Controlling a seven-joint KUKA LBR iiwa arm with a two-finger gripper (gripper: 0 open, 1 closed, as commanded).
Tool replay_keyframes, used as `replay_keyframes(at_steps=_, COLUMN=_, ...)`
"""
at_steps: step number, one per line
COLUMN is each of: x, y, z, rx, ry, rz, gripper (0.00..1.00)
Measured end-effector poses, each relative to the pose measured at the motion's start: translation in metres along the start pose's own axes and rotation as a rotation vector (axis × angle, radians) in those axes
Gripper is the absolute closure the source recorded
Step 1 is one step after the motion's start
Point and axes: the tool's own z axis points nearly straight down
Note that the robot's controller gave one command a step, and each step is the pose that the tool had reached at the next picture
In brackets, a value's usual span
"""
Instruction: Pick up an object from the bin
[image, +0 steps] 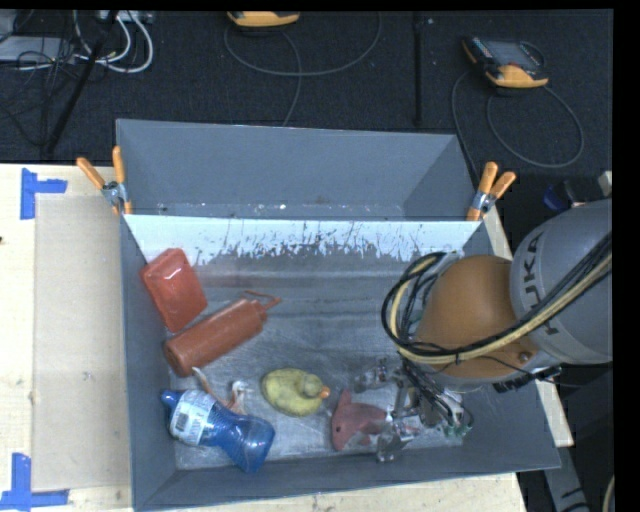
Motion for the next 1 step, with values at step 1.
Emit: replay_keyframes(at_steps=1, x=-0.0041, y=-0.0045, z=0.0276, rx=0.002, ry=-0.018, rz=0.140, gripper=0.00)
